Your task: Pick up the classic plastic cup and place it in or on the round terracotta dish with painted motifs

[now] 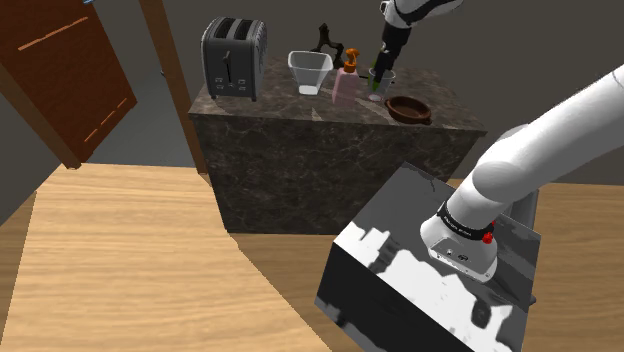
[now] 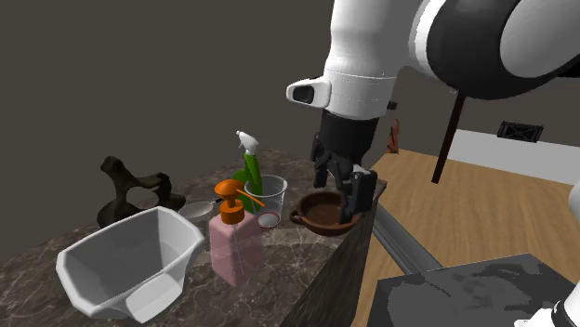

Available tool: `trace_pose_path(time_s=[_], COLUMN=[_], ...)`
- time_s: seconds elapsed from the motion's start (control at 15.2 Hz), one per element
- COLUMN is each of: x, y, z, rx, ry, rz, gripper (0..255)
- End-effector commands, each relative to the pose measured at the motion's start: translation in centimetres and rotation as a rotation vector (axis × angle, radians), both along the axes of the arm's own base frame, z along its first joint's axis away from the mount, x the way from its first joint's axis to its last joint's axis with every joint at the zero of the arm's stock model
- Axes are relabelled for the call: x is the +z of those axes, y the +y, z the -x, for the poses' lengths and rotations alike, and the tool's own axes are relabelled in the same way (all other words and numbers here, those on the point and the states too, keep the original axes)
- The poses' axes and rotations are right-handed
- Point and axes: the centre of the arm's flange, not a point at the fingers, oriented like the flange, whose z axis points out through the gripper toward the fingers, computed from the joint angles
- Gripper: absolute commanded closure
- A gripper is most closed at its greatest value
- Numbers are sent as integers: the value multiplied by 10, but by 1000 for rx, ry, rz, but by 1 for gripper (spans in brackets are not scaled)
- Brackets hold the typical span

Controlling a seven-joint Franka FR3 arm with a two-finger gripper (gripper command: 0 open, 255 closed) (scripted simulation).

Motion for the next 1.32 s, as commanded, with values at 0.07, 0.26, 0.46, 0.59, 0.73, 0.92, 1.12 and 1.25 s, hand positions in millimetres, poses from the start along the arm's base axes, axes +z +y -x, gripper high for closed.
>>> trace_pose_path(time_s=[0.07,0.26,0.46,0.59,0.73,0.92,1.12,1.25], x=[-17,-31,-46,-55,-64,-75,-91,-101], y=[-33,-65,-97,-118,-140,-166,-169,-171], z=[-18,-32,-47,-56,-66,-78,-78,-79], rx=[1,2,3,4,4,5,5,5], ry=[3,7,10,12,14,17,17,17], rz=[15,28,42,51,60,71,71,71], gripper=[0,0,0,0,0,0,0,0])
